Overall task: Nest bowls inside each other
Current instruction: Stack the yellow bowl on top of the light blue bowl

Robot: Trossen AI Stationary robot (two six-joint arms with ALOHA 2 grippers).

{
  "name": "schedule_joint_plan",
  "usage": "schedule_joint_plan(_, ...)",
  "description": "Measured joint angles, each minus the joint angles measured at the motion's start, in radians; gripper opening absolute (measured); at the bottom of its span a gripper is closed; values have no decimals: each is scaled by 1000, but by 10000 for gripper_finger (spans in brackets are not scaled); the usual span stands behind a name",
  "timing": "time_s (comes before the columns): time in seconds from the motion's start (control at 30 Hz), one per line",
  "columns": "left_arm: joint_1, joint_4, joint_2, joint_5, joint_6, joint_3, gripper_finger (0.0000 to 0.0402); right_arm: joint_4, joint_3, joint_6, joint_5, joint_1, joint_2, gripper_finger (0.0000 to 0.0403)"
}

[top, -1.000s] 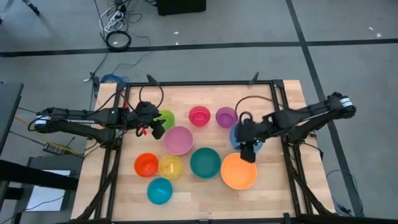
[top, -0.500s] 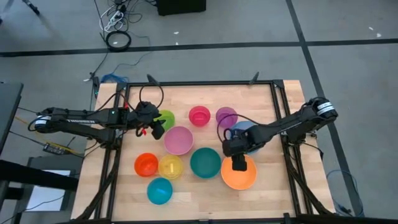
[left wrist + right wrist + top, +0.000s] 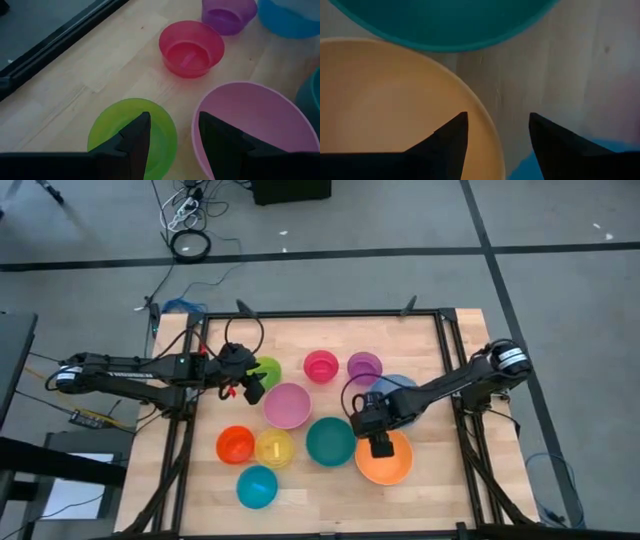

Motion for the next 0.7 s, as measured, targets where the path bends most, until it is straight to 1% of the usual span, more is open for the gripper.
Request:
schedule_joint_plan(0.13, 0, 0, 0, 0, 2, 0, 176, 10, 0, -46, 0, 0, 45, 181)
schedule_joint_plan(0.23, 0, -1, 0, 0, 3, 0, 176, 20, 0, -75, 0, 0, 70, 157)
schedule_joint_plan(0.3, 0, 2, 0, 0, 4, 0, 176, 17, 0, -94, 0, 0, 78, 130)
schedule_joint_plan(0.37, 0, 0, 0, 0, 4, 0, 176, 14, 0, -111, -3, 0, 81, 94)
schedule_joint_plan(0.47, 0, 1, 0, 0, 3, 0, 176, 10, 2, -128, -61, -1, 75, 31)
schedule_joint_plan(0.5, 0, 0, 0, 0, 3, 0, 176, 11, 3, -133, -83, -1, 69, 18)
schedule_joint_plan(0.63, 0, 2, 0, 0, 3, 0, 176, -3, 2, -127, -90, 0, 36, 10)
schedule_joint_plan(0.7, 0, 6, 0, 0, 3, 0, 176, -61, 19, -127, -72, 0, 6, 3)
